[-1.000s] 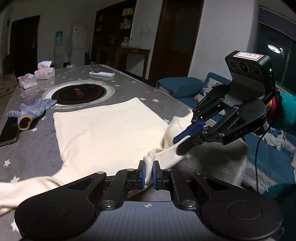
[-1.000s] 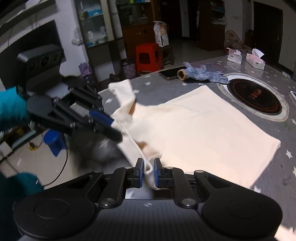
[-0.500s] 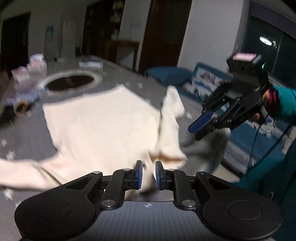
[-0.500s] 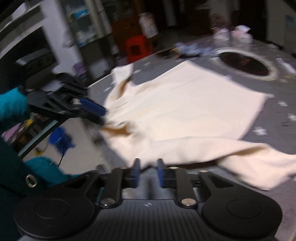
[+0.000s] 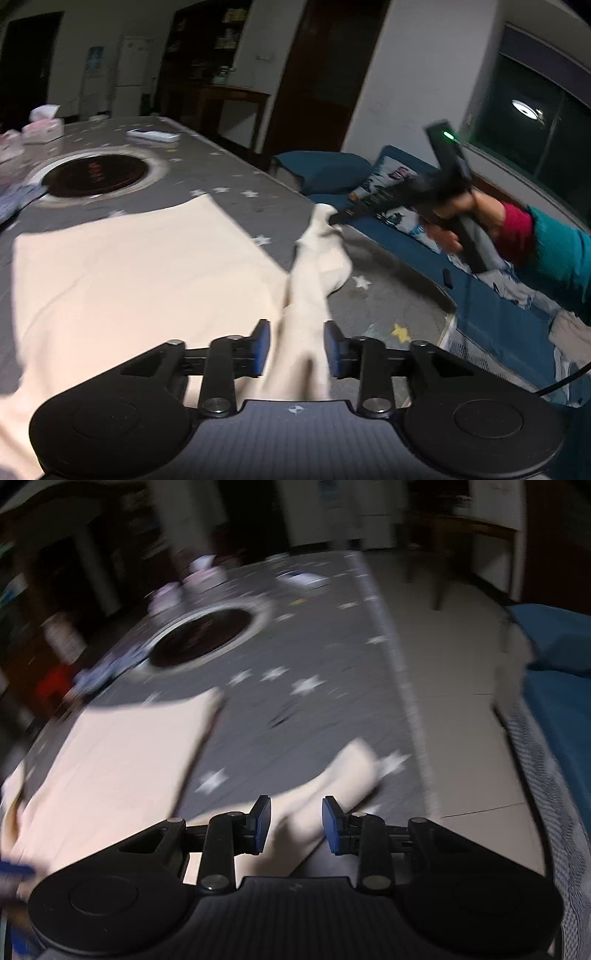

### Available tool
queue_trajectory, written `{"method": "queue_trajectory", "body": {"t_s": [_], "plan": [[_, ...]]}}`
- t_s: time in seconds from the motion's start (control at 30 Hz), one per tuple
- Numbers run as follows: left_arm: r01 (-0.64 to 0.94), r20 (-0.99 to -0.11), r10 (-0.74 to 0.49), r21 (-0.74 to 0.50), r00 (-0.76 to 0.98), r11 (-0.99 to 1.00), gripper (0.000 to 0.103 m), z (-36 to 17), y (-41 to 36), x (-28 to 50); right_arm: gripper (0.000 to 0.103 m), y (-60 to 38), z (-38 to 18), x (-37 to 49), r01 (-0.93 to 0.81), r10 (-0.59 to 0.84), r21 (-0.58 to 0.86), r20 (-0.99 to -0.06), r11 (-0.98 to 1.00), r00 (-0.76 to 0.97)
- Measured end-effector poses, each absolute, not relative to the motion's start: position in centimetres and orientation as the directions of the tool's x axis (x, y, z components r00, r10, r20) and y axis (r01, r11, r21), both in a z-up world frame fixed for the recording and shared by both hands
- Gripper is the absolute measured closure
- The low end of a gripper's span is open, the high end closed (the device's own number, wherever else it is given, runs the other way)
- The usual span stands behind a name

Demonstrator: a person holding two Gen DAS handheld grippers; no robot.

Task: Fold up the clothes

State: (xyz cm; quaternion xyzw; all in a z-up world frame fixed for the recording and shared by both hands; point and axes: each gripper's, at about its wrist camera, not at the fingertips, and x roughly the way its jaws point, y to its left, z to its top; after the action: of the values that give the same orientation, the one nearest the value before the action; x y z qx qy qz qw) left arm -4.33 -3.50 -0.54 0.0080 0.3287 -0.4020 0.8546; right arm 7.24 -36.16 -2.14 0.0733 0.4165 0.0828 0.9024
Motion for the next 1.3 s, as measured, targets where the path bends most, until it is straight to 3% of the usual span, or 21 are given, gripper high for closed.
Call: {"method": "queue_trajectory", "body": {"t_s": [0.33, 0.43, 0.47, 0.6, 0.7, 0.83, 0.97, 1.3], "plan": [[0.728, -0.632, -0.620, -0.126, 0.465, 0.674, 0.053, -2.1, -8.6, -3.4, 0.074, -36.5, -3.9, 12.4, -0.126, 0.113, 0.043, -0.773, 0.991, 0.625], [0.728, -0.655, -0.581, -0.070, 0.482, 0.682, 0.055, -2.9, -9.6, -3.7, 0.091, -35.9, -4.1, 12.9, -0.164, 0.134, 0.041, -0.779, 0.986, 0.613], [0.728, -0.660, -0.575, -0.059, 0.485, 0.683, 0.057, -3.1, -9.7, -3.7, 0.093, -35.7, -3.9, 12.8, -0.174, 0.142, 0.042, -0.776, 0.984, 0.614], [0.736, -0.673, -0.576, -0.068, 0.464, 0.673, 0.084, -3.8, -10.0, -3.3, 0.097, -35.9, -2.0, 11.9, -0.200, 0.183, 0.067, -0.742, 0.977, 0.645], [0.737, -0.654, -0.601, -0.096, 0.459, 0.668, 0.089, -3.4, -9.5, -3.4, 0.097, -36.4, -0.1, 10.6, -0.221, 0.211, 0.078, -0.697, 0.972, 0.685], [0.796, -0.569, -0.685, -0.086, 0.455, 0.600, 0.089, -1.9, -8.4, -5.1, 0.097, -37.7, 2.4, 7.7, -0.212, 0.225, 0.095, -0.614, 0.973, 0.757], [0.846, -0.559, -0.734, -0.102, 0.386, 0.523, 0.089, -2.2, -7.7, -6.5, 0.097, -40.0, 3.5, 3.2, -0.192, 0.231, 0.127, -0.535, 0.973, 0.813], [0.912, -0.615, -0.750, -0.118, 0.244, 0.394, 0.086, -3.9, -8.8, -8.8, 0.091, -46.0, -0.6, -6.8, 0.022, 0.128, 0.223, -0.632, 0.974, 0.764]]}}
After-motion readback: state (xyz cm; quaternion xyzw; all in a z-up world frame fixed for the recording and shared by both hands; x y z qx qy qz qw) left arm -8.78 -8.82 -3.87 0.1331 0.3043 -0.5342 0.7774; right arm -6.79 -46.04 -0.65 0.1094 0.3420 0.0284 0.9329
